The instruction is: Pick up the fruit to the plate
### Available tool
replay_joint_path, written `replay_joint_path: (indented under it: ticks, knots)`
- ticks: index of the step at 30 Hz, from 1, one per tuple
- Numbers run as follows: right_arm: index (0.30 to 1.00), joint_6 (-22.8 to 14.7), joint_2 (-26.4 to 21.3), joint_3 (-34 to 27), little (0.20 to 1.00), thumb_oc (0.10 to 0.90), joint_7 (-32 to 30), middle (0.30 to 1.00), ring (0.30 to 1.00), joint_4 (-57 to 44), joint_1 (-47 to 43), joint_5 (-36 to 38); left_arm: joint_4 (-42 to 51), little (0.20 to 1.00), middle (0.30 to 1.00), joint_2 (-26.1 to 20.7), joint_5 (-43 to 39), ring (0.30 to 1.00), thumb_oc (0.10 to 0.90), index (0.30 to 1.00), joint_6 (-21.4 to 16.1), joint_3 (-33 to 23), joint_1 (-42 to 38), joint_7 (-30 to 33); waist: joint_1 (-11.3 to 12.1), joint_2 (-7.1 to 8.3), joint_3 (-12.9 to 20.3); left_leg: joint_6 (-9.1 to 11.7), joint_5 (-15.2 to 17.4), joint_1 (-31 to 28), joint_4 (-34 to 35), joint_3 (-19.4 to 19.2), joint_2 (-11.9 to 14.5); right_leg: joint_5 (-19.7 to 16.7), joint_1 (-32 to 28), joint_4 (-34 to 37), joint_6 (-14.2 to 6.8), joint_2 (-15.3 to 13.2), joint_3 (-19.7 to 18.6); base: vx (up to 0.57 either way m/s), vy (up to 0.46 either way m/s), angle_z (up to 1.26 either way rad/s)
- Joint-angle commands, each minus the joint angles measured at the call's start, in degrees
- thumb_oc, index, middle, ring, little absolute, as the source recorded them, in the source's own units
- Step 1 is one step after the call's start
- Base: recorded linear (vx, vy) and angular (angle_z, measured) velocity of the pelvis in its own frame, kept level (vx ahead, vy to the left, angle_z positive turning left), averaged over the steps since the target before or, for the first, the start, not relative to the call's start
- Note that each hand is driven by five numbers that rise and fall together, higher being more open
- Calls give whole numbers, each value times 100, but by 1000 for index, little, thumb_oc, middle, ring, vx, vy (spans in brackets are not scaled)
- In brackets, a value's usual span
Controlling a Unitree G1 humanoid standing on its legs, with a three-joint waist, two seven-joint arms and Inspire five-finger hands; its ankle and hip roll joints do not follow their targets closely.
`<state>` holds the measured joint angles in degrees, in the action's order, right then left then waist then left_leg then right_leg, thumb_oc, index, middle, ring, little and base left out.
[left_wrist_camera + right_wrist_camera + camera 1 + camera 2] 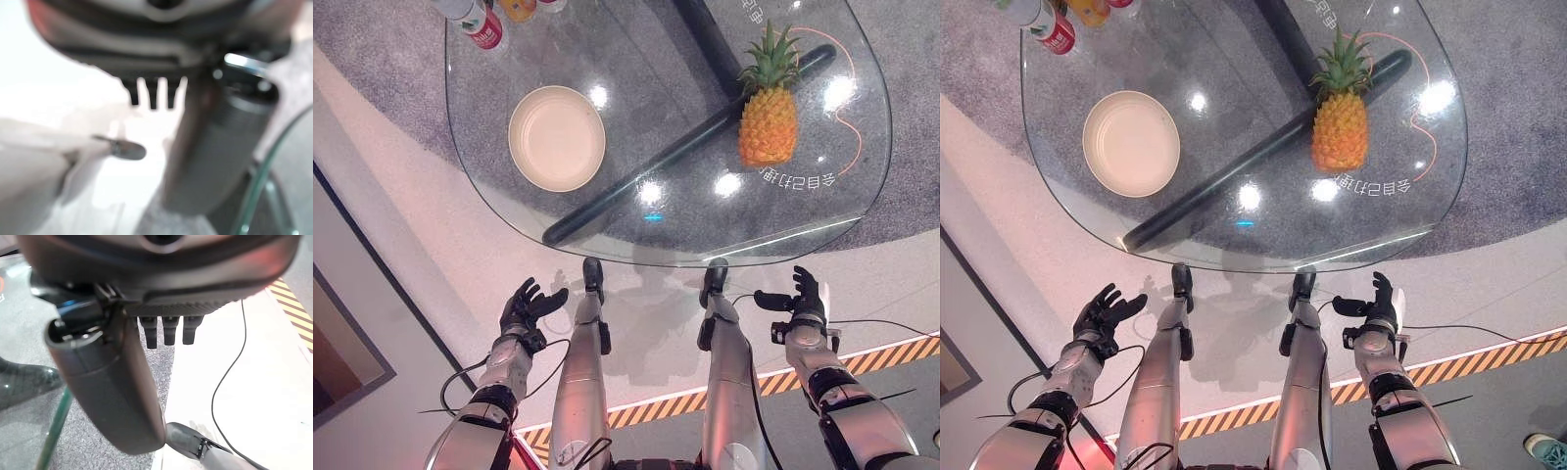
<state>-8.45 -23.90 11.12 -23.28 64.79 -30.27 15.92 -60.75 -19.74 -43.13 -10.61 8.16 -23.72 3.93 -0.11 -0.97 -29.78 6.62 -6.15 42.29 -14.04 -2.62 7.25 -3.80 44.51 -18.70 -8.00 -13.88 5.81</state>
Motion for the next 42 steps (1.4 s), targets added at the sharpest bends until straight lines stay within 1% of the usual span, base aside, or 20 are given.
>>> replay_joint_path:
  ticks: [1, 2, 7, 11, 16, 22, 25, 28, 30, 33, 36, 37, 39, 41, 42]
  knots:
    - [900, -294, -427, -222, 900, 800, -204, 900, 900, -32, 99, 276, -76, 900, 900, -353, -59, 900, 800, 900, -301, -215, 77, 181, 79, 102, -2, -65, 685, 335, -908, 181, -221, 29, 85, -4, -13, 140, 113, 0, 0, 0]
    - [900, -324, -433, -213, 900, 800, -200, 900, 900, -12, 79, 300, -96, 900, 900, -366, -59, 900, 800, 900, -301, -215, 67, 172, 85, 106, -2, -64, 679, 343, -897, 181, -219, 28, 86, 8, -11, 139, 125, 0, 0, 0]
    - [900, -229, -452, -214, 900, 800, -254, 900, 900, -49, 43, 379, -65, 900, 900, -401, -26, 900, 800, 900, -295, -220, 87, 142, 98, 116, -2, -48, 664, 370, -866, 193, -220, 11, 99, 53, 4, 145, 143, 0, 0, 0]
    - [900, -57, -492, -292, 900, 800, -465, 900, 900, -25, 96, 477, -24, 900, 900, -425, 11, 900, 800, 900, -307, -231, 128, 130, 97, 144, -2, -41, 649, 378, -829, 180, -206, -29, 96, 116, -5, 151, 171, 0, 0, 0]
    - [900, -32, -634, -497, 900, 800, -689, 900, 900, 71, 242, 712, 4, 900, 900, -496, -19, 900, 800, 900, -319, -231, 195, 84, 91, 169, -2, -52, 640, 392, -830, 190, -185, -76, 79, 153, -12, 158, 189, 0, 0, 0]
    - [900, -55, -915, -906, 900, 800, -1300, 900, 900, 170, 247, 1111, 47, 900, 900, -612, -49, 900, 800, 900, -285, -221, 249, 106, 122, 238, -2, -68, 647, 372, -779, 228, -162, -137, 14, 240, -48, 192, 226, 5, -23, 0]
    - [900, -146, -1079, -1104, 900, 800, -1580, 900, 900, 246, 230, 1363, 5, 900, 900, -681, -87, 900, 800, 900, -289, -217, 261, 72, 140, 265, -2, -78, 663, 353, -772, 251, -155, -154, -29, 265, -62, 198, 254, 2, -21, 0]
    - [900, -363, -1180, -1313, 900, 800, -1911, 900, 900, 200, 164, 1689, 8, 900, 900, -703, -111, 900, 800, 900, -264, -183, 248, 108, 150, 279, -2, -84, 678, 318, -751, 259, -158, -173, -74, 297, -77, 201, 277, 0, 0, 0]
    - [900, -705, -1273, -1497, 900, 800, -2110, 900, 900, 75, 116, 2167, 6, 900, 900, -719, -132, 900, 800, 900, -260, -162, 253, 112, 155, 277, -2, -86, 686, 295, -726, 269, -163, -181, -101, 319, -86, 190, 297, 0, 0, 0]
    - [900, -1146, -1319, -1713, 900, 800, -2309, 900, 900, -224, 26, 2511, 11, 900, 900, -684, -169, 900, 800, 900, -287, -106, 258, 145, 151, 268, -2, -90, 688, 262, -682, 271, -175, -186, -126, 346, -90, 185, 307, 0, 0, 0]
    - [900, -1374, -1392, -1801, 900, 800, -2644, 900, 900, -691, -101, 2549, 59, 900, 900, -625, -198, 900, 800, 900, -324, -71, 318, 173, 147, 249, -2, -91, 661, 223, -604, 263, -192, -197, -145, 383, -87, 180, 317, -1, 15, -1]
    - [900, -1545, -1429, -1806, 900, 800, -2812, 900, 900, -918, -160, 2500, 89, 900, 900, -596, -213, 900, 800, 900, -349, -62, 357, 179, 143, 239, -2, -90, 644, 202, -558, 250, -197, -200, -152, 400, -84, 177, 323, -8, 49, -2]
    - [900, -1580, -1480, -1785, 900, 800, -3167, 900, 900, -1347, -241, 2332, 126, 900, 900, -562, -236, 900, 800, 900, -372, -46, 398, 202, 133, 233, -2, -87, 630, 189, -532, 244, -214, -209, -151, 416, -78, 170, 327, -11, 46, -3]
    - [900, -1593, -1532, -1751, 900, 800, -3658, 900, 900, -1869, -323, 2078, 179, 900, 900, -538, -254, 900, 800, 900, -369, -56, 424, 225, 112, 230, -2, -85, 613, 175, -493, 234, -223, -212, -152, 440, -71, 161, 329, -13, 49, -4]
    - [900, -1640, -1549, -1748, 900, 800, -3759, 900, 900, -1977, -352, 2030, 183, 900, 900, -527, -265, 900, 800, 900, -367, -62, 418, 226, 105, 226, -2, -85, 607, 179, -486, 230, -228, -211, -144, 443, -69, 160, 325, -11, 43, -3]
